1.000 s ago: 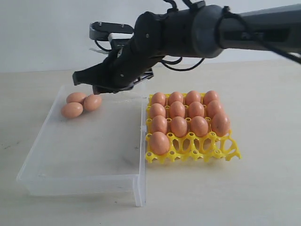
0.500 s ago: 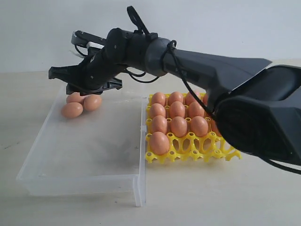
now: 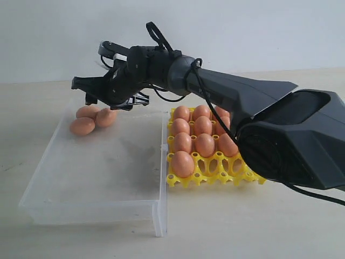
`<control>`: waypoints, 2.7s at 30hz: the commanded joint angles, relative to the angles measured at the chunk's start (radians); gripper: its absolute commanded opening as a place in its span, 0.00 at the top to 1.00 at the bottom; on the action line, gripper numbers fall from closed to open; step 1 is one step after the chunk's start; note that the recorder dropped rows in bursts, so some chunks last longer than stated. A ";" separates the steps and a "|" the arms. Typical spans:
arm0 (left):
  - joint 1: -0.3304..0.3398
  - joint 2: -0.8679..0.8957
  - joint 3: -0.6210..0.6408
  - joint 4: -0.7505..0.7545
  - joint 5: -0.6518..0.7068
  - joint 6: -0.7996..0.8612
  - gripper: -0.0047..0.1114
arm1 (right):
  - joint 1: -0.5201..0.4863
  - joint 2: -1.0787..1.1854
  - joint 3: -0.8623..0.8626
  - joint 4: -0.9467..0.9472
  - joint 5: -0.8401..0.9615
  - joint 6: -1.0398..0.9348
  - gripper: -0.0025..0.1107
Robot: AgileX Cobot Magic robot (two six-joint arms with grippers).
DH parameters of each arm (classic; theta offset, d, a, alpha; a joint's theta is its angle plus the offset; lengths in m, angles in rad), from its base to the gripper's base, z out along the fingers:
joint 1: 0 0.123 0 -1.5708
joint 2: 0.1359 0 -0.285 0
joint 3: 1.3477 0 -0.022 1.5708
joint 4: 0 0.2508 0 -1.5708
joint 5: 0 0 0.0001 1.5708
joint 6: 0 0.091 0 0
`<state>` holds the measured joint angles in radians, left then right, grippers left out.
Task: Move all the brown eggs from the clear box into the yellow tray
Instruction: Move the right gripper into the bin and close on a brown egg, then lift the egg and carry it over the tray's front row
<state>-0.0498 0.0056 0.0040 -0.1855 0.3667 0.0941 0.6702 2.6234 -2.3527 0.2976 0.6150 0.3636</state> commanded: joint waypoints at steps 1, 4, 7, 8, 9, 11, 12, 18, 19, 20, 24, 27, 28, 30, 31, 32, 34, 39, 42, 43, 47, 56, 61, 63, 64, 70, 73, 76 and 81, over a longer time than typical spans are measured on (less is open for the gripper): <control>0.001 -0.006 -0.004 -0.002 -0.004 0.003 0.96 | -0.011 0.017 -0.009 -0.009 -0.018 0.005 0.41; 0.001 -0.006 -0.004 -0.002 -0.004 0.003 0.96 | -0.014 0.032 -0.009 -0.002 -0.018 0.005 0.41; 0.001 -0.006 -0.004 -0.002 -0.004 0.003 0.96 | -0.016 0.042 -0.009 -0.002 -0.024 0.005 0.41; 0.001 -0.006 -0.004 -0.002 -0.004 0.003 0.96 | -0.016 0.047 -0.009 -0.002 -0.029 0.005 0.41; 0.001 -0.006 -0.004 -0.002 -0.004 0.003 0.96 | -0.016 0.052 -0.009 -0.002 -0.034 0.007 0.41; 0.001 -0.006 -0.004 -0.002 -0.004 0.003 0.96 | -0.016 0.064 -0.009 -0.002 -0.045 0.021 0.41; 0.001 -0.006 -0.004 -0.002 -0.004 0.003 0.96 | -0.016 0.073 -0.009 -0.002 -0.054 0.030 0.41; 0.001 -0.006 -0.004 -0.002 -0.004 0.003 0.96 | -0.020 0.082 -0.009 -0.001 -0.107 0.056 0.41; 0.001 -0.006 -0.004 -0.002 -0.004 0.003 0.96 | -0.020 0.082 -0.009 -0.001 -0.106 0.056 0.41; 0.001 -0.006 -0.004 -0.002 -0.004 0.003 0.96 | -0.022 0.083 -0.009 -0.001 -0.106 0.056 0.42; 0.001 -0.006 -0.004 -0.002 -0.004 0.003 0.96 | -0.022 0.094 -0.009 0.017 -0.106 0.056 0.42; 0.001 -0.006 -0.004 -0.002 -0.004 0.003 0.96 | -0.022 0.096 -0.009 0.025 -0.106 0.056 0.48; 0.001 -0.006 -0.004 -0.002 -0.004 0.003 0.96 | -0.022 0.096 -0.009 0.027 -0.106 0.056 0.51; 0.001 -0.006 -0.004 -0.002 -0.004 0.003 0.96 | -0.020 0.096 -0.009 0.039 -0.099 0.056 0.60; 0.001 -0.006 -0.004 -0.002 -0.004 0.003 0.96 | -0.020 0.096 -0.009 0.039 -0.097 0.056 0.66; 0.001 -0.006 -0.004 -0.002 -0.004 0.003 0.96 | -0.020 0.096 -0.009 0.039 -0.095 0.048 0.74; 0.001 -0.006 -0.004 -0.002 -0.004 0.003 0.96 | -0.020 0.096 -0.009 0.039 -0.095 0.026 0.90; 0.001 -0.006 -0.004 -0.002 -0.004 0.003 0.96 | -0.016 0.077 -0.009 0.039 -0.087 0.021 0.98; 0.001 -0.006 -0.004 -0.002 -0.004 0.003 0.96 | -0.008 0.051 -0.009 -0.007 -0.089 0.021 0.98; 0.001 -0.006 -0.004 -0.002 -0.004 0.003 0.96 | -0.008 0.042 -0.009 -0.031 -0.089 0.021 0.98; 0.001 -0.006 -0.004 -0.002 -0.004 0.003 0.96 | 0.005 0.006 -0.009 -0.065 -0.072 0.025 0.98; 0.001 -0.006 -0.004 -0.002 -0.004 0.003 0.96 | 0.052 -0.086 0.037 -0.140 -0.043 -0.050 0.98; 0.001 -0.006 -0.004 -0.002 -0.004 0.003 0.96 | 0.062 -0.182 0.206 -0.230 -0.087 -0.076 0.98; 0.001 -0.006 -0.004 -0.002 -0.004 0.003 0.96 | 0.062 -0.238 0.315 -0.257 -0.145 -0.076 0.98; 0.001 -0.006 -0.004 -0.002 -0.004 0.003 0.96 | 0.062 -0.265 0.364 -0.273 -0.179 -0.076 0.98; 0.001 -0.006 -0.004 -0.002 -0.004 0.003 0.96 | 0.072 -0.577 0.849 -0.329 -0.599 -0.075 0.98; 0.001 -0.006 -0.004 -0.002 -0.004 0.003 0.96 | 0.070 -0.771 1.092 -0.382 -0.639 -0.164 0.98; 0.001 -0.006 -0.004 -0.002 -0.004 0.003 0.96 | 0.025 -0.918 1.287 -0.374 -0.639 -0.213 0.98; 0.001 -0.006 -0.004 -0.002 -0.004 0.003 0.96 | -0.087 -1.019 1.488 -0.311 -0.668 -0.275 0.98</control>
<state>-0.0498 0.0056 0.0040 -0.1855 0.3667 0.0941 0.6140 1.6268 -0.9141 -0.0239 -0.0103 0.1077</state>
